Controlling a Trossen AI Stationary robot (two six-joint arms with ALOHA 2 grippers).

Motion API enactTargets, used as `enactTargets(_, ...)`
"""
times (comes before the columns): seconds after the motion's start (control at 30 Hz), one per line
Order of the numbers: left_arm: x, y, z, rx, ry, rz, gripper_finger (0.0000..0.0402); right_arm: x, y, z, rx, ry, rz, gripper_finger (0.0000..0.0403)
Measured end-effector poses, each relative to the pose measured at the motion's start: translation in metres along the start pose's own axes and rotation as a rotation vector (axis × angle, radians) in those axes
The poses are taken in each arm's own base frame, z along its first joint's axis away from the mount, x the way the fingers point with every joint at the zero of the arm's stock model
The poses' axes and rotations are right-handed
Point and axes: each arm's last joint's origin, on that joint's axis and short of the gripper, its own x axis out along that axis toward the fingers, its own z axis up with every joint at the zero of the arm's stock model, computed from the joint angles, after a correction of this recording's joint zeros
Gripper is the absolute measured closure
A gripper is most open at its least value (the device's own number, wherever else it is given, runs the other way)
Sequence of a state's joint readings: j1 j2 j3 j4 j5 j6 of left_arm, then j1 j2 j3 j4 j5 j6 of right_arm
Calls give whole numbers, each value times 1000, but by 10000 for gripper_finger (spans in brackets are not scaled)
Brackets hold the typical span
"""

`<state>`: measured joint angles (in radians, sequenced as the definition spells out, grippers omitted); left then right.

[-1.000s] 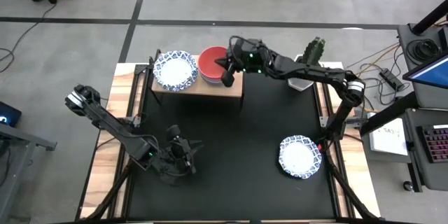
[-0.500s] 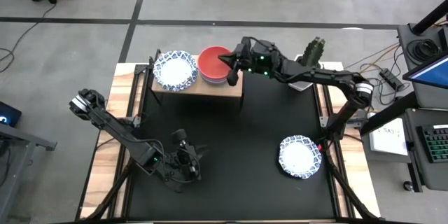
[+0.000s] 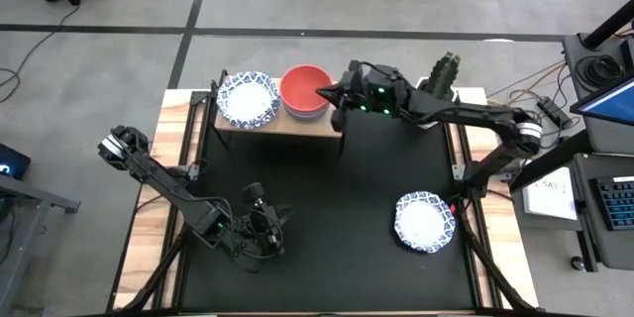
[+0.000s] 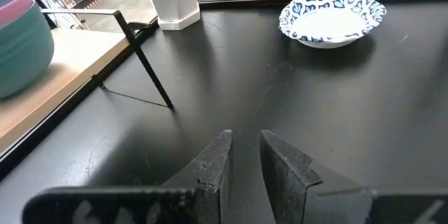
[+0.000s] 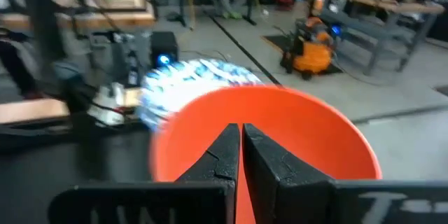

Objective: Place and stack bowls onto a shelf
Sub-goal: Stack the white patterned bowl on top of the white patterned bowl on the shelf

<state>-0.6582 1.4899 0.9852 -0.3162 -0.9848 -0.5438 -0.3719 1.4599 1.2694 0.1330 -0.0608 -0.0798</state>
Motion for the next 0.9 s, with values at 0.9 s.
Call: enactTargets(0.9, -4, 3, 62, 415, -83, 22, 345, -169, 181, -75, 532, 924, 116, 394)
